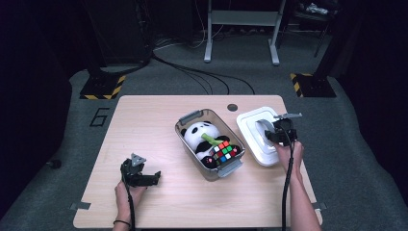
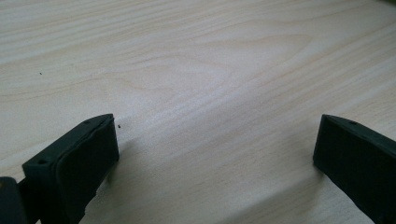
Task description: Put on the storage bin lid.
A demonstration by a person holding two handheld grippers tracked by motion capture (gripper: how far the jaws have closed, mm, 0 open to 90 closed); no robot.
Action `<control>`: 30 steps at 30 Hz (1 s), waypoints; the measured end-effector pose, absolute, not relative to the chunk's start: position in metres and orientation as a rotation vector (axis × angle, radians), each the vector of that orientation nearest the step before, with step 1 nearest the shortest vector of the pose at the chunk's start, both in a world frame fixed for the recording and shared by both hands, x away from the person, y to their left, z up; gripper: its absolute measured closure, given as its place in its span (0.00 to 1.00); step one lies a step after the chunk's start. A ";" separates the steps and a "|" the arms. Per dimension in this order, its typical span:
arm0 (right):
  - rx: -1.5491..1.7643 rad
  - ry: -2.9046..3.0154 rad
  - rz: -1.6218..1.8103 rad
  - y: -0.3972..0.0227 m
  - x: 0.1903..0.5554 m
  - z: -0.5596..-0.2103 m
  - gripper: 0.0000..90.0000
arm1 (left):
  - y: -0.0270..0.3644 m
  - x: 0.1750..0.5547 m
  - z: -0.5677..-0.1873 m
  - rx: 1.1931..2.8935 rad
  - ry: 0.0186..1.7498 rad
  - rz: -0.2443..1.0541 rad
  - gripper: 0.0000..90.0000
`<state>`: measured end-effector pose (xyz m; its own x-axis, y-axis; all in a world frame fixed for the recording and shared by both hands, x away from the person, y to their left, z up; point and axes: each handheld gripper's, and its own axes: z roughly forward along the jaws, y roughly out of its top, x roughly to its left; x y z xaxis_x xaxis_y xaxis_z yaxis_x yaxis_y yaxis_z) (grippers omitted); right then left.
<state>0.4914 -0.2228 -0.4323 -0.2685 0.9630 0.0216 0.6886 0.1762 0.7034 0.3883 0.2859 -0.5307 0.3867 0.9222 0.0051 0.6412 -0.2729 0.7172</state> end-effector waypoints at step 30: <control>1.414 2.102 0.935 -0.185 0.477 -0.327 0.74 | 0.285 0.388 -0.531 2.002 1.346 0.566 0.00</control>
